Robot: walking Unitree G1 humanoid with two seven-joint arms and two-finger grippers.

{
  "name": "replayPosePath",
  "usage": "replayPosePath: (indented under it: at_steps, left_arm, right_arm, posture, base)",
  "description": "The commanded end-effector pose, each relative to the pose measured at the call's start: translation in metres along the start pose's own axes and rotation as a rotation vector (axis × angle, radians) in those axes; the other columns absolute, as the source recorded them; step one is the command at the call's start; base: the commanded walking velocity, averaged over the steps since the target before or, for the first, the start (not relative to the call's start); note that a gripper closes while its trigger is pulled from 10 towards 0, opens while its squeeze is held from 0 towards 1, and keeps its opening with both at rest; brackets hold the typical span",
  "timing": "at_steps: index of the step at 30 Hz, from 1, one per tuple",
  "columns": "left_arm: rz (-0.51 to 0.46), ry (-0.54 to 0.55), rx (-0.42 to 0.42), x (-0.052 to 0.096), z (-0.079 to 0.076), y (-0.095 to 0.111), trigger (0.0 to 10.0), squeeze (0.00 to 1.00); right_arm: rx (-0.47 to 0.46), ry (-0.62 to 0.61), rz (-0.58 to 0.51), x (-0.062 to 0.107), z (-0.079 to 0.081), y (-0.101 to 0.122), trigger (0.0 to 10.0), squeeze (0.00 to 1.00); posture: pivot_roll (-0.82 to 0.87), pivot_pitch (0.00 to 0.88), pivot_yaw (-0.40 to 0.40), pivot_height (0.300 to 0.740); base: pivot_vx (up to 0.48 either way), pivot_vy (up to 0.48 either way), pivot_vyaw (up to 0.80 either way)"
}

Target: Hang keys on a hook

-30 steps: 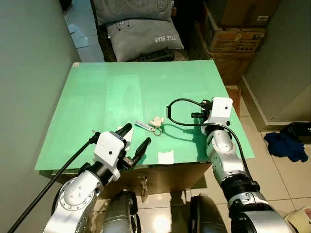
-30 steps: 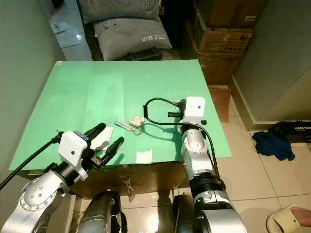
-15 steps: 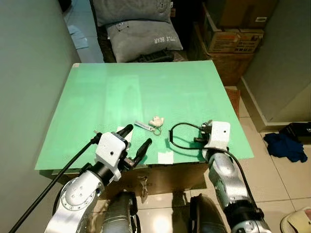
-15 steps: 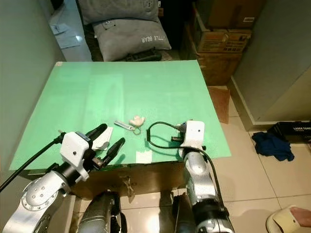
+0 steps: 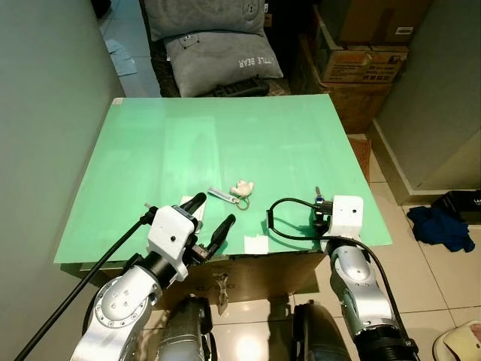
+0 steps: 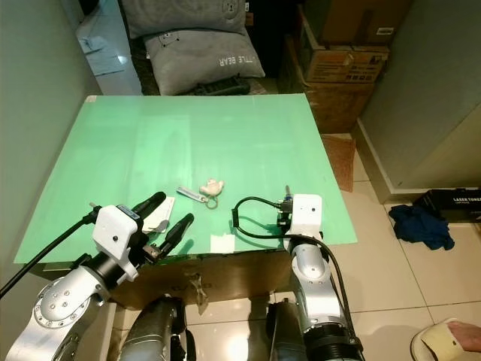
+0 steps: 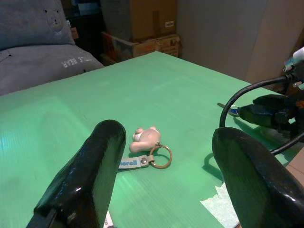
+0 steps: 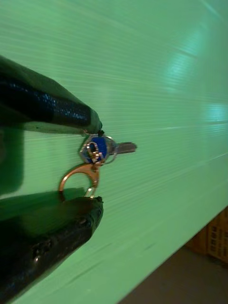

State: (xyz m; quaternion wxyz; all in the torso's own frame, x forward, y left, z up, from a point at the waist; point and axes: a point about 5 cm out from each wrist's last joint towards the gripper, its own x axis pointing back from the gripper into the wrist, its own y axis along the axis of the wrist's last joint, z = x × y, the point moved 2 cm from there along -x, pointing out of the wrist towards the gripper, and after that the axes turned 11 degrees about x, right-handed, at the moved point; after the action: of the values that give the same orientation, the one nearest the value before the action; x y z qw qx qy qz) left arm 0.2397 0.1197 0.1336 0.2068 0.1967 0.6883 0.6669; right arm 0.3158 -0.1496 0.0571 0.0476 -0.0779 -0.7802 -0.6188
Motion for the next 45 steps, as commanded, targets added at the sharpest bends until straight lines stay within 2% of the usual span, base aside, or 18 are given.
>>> replayPosePath:
  at_steps: [1, 3, 4, 11, 13, 18, 23, 26, 28, 33, 35, 40, 43, 45]
  left_arm:
    - [0.013, 0.002, 0.005, 0.001, -0.002, -0.005, 10.0, 0.0]
    - [0.01, 0.003, 0.004, 0.0, -0.002, -0.004, 10.0, 0.0]
    - [0.009, 0.004, 0.004, 0.0, -0.002, -0.004, 10.0, 0.0]
    - [0.008, 0.007, 0.002, 0.0, -0.001, -0.005, 10.0, 0.0]
    - [0.007, 0.009, 0.003, 0.001, -0.001, -0.004, 10.0, 0.0]
    - [0.006, 0.009, 0.001, 0.001, 0.0, -0.004, 10.0, 0.0]
    - [0.005, 0.009, 0.001, 0.0, 0.0, -0.004, 10.0, 0.0]
    - [0.008, 0.007, 0.0, 0.001, 0.0, -0.004, 10.0, 0.0]
    - [0.008, 0.007, -0.001, 0.001, 0.0, -0.004, 10.0, 0.0]
    - [0.011, 0.009, -0.003, 0.002, 0.001, -0.004, 10.0, 0.0]
    - [0.019, 0.0, -0.004, 0.003, 0.0, -0.005, 10.0, 0.0]
    - [0.023, -0.005, -0.007, 0.004, -0.001, -0.004, 10.0, 0.0]
    - [0.031, -0.007, -0.013, 0.006, 0.0, -0.004, 10.0, 0.0]
    - [0.035, -0.003, -0.016, 0.008, 0.002, -0.003, 10.0, 0.0]
  right_arm:
    - [0.016, -0.01, 0.011, 0.002, -0.002, -0.001, 10.0, 1.0]
    - [0.026, -0.037, 0.017, 0.003, -0.006, -0.002, 10.0, 1.0]
    - [0.022, -0.045, 0.019, 0.004, -0.008, -0.003, 10.0, 0.0]
    - [-0.054, -0.044, 0.09, 0.012, -0.007, -0.016, 10.0, 0.0]
    - [-0.096, -0.075, 0.11, 0.015, -0.011, -0.018, 10.0, 0.0]
    - [-0.107, -0.13, 0.103, 0.017, -0.02, -0.015, 10.0, 0.0]
    - [-0.075, -0.154, 0.072, 0.014, -0.028, -0.009, 10.0, 0.0]
    - [0.005, -0.162, 0.002, 0.008, -0.036, 0.003, 10.0, 0.0]
    - [0.019, -0.162, -0.008, 0.006, -0.037, 0.004, 10.0, 0.0]
    - [0.034, -0.186, -0.032, -0.007, -0.049, 0.012, 10.0, 0.0]
    - [0.047, -0.187, -0.039, -0.019, -0.051, 0.017, 10.0, 0.0]
    - [0.036, -0.149, -0.015, -0.027, -0.044, 0.015, 10.0, 0.0]
    - [-0.009, -0.092, 0.082, -0.031, -0.033, -0.004, 10.0, 0.0]
    - [-0.069, -0.049, 0.195, -0.029, -0.024, -0.024, 10.0, 0.0]
  posture:
    - [0.11, 0.138, 0.004, 0.646]
    - [0.11, 0.138, 0.004, 0.646]
    - [0.11, 0.138, 0.004, 0.646]
    - [0.11, 0.134, 0.001, 0.646]
    - [0.11, 0.134, 0.003, 0.646]
    - [0.11, 0.135, 0.005, 0.646]
    - [0.11, 0.138, 0.008, 0.646]
    - [0.11, 0.14, 0.015, 0.646]
    - [0.11, 0.14, 0.015, 0.646]
    - [0.11, 0.145, 0.026, 0.646]
    - [0.12, 0.153, 0.034, 0.646]
    - [0.13, 0.161, 0.045, 0.646]
    - [0.14, 0.167, 0.05, 0.646]
    - [0.15, 0.172, 0.05, 0.646]
  base:
    - [0.0, 0.0, 0.0]
    - [0.0, 0.0, 0.0]
    - [0.0, 0.0, 0.0]
    - [0.0, 0.0, 0.0]
    - [0.0, 0.0, 0.0]
    - [0.0, 0.0, 0.0]
    - [0.0, 0.0, 0.0]
    - [0.0, 0.0, 0.0]
    - [0.0, 0.0, 0.0]
    - [0.0, 0.0, 0.0]
    - [0.0, 0.0, 0.0]
    - [0.0, 0.0, 0.0]
    - [0.0, 0.0, 0.0]
    - [0.0, 0.0, 0.0]
